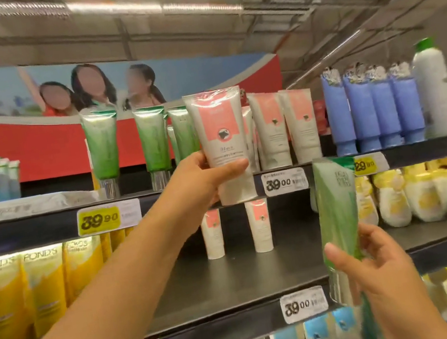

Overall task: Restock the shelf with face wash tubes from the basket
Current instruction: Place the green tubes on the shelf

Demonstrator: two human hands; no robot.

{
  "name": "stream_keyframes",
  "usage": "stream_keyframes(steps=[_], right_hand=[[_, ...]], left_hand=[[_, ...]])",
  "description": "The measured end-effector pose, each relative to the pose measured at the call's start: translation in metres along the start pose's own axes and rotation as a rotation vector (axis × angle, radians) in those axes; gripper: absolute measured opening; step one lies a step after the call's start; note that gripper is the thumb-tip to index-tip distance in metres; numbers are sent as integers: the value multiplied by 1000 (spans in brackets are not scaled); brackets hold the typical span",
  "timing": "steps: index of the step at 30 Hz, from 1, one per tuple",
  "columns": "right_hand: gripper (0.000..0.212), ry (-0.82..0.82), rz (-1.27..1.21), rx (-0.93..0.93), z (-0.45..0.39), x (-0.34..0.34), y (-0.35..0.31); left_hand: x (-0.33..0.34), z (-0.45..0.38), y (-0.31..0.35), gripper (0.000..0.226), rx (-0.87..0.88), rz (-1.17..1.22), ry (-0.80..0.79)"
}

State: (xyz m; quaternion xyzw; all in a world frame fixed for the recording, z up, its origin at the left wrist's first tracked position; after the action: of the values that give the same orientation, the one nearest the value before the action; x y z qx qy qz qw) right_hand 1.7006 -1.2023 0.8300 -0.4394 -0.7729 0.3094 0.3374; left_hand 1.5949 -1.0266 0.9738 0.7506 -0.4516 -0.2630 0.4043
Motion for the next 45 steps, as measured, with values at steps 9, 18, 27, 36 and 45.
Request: stream_keyframes(steps=[9,18,27,36,45], right_hand=[[58,-58,-5,-35,-50,-2,-10],[53,-131,-17,-69,-77,-2,-22],[54,-197,-56,-102,-86,10,-21],[50,-232,-82,-98,-93,15,-21],[47,-298,-116,-117,-99,24,-25]], left_hand=[[19,-80,4,28,2,-149,17],[18,-109,-19,29,-42,-250,86],[18,-110,-18,31,-37,-305,71],[14,-108,-14,23,-15,-301,82],[13,-102,-10,19,-17,-283,106]])
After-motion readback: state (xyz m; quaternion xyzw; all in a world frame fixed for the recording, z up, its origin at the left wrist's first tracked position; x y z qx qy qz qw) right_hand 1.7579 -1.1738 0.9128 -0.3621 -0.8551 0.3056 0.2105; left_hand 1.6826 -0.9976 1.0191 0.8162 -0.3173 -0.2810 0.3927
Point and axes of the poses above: each hand's wrist, its own z-axis away from the middle knuckle, its own x-axis out of the palm, y = z × x, the point moved 1 cm from there along -z, towards the middle knuckle, and after that the axes turned 5 degrees about z, right-handed, at the moved point
